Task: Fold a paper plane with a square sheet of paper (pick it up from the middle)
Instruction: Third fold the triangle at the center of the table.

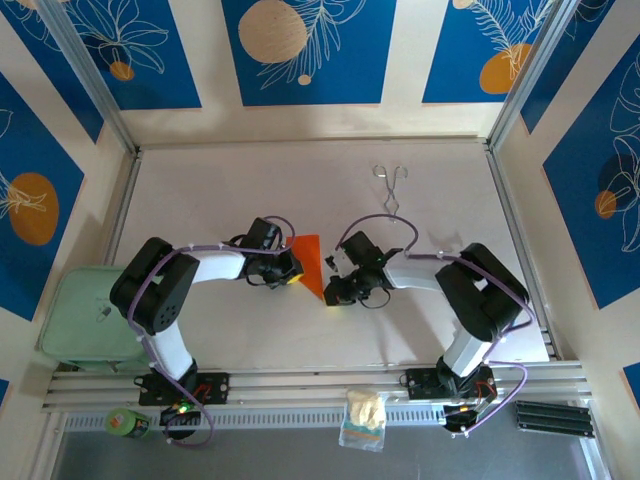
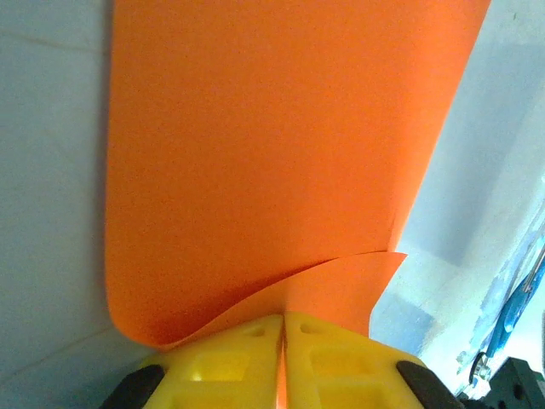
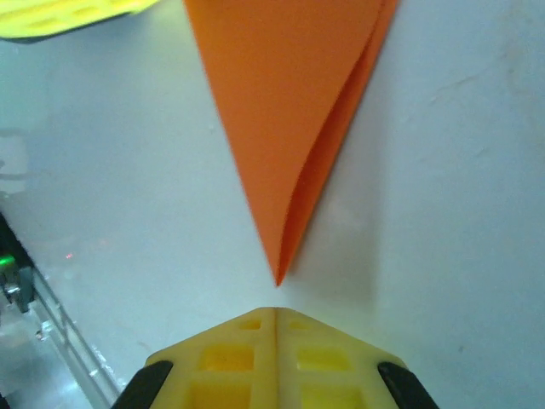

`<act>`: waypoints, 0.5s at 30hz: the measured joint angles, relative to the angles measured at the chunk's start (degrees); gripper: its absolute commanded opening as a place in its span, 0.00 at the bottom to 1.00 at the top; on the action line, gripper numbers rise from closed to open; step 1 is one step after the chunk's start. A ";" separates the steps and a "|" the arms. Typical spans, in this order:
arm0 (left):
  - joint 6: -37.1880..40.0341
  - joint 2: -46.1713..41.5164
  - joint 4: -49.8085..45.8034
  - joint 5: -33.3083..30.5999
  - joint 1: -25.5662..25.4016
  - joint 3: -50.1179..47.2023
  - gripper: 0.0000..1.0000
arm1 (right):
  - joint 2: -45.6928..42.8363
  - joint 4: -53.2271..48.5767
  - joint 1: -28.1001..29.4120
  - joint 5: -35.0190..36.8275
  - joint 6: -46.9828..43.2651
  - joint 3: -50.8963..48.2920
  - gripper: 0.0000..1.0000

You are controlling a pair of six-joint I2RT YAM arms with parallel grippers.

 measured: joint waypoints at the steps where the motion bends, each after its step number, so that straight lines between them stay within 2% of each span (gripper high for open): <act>1: 0.00 0.00 -0.04 0.00 0.00 0.04 0.13 | -1.01 -0.02 0.00 0.04 0.00 -0.02 0.04; 6: 0.00 0.00 -0.13 0.00 0.00 0.07 0.13 | -3.80 0.72 0.00 0.26 0.04 1.95 0.04; 15: -0.04 0.00 -0.09 0.17 0.00 0.15 0.14 | 6.03 0.63 0.55 2.16 0.90 9.44 0.02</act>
